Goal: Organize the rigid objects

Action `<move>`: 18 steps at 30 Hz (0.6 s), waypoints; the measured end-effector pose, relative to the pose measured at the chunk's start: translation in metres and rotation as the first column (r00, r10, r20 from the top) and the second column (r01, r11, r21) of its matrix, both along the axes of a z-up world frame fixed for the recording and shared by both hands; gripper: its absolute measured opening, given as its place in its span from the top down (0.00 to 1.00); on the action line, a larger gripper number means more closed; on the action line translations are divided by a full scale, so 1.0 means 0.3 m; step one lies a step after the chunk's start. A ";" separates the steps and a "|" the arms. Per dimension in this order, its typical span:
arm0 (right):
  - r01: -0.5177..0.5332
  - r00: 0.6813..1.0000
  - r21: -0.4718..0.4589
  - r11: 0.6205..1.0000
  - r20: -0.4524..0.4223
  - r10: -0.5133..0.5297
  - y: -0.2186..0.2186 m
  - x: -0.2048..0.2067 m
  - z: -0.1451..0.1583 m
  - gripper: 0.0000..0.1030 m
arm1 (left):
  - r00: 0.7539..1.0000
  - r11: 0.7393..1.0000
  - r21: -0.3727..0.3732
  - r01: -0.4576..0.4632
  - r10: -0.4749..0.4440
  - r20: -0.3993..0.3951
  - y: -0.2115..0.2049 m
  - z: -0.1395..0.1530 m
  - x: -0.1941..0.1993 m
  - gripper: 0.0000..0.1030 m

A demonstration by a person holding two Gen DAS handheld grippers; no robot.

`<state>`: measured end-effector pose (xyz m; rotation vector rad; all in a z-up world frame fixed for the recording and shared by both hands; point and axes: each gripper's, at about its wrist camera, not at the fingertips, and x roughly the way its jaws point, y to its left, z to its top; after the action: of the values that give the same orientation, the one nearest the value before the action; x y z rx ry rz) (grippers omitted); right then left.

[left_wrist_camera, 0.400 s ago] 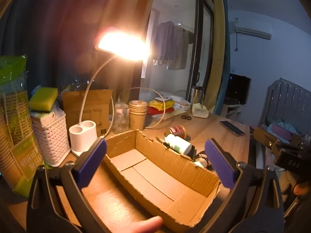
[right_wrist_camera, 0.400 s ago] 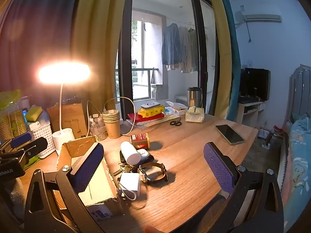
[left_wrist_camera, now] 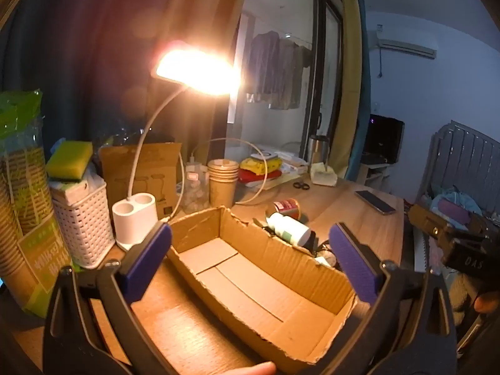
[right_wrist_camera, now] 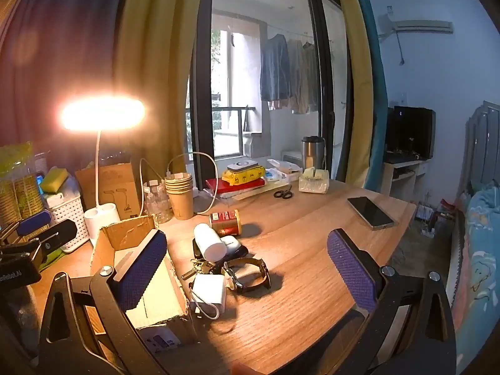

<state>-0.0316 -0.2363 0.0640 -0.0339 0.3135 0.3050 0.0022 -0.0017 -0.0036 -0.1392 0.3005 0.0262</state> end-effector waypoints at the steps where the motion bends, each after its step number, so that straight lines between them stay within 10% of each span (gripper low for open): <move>1: 0.001 1.000 0.001 1.000 -0.001 -0.001 -0.001 -0.001 -0.001 0.00 | 1.000 1.000 -0.001 0.000 0.000 -0.004 0.000 -0.002 0.002 0.01; 18: 0.002 1.000 0.001 1.000 -0.009 -0.002 0.002 0.004 -0.001 0.00 | 1.000 1.000 0.005 -0.003 0.003 -0.011 0.007 0.001 0.009 0.02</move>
<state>-0.0306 -0.2358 0.0638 -0.0314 0.3226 0.3030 0.0051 0.0003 -0.0034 -0.1350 0.3110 0.0303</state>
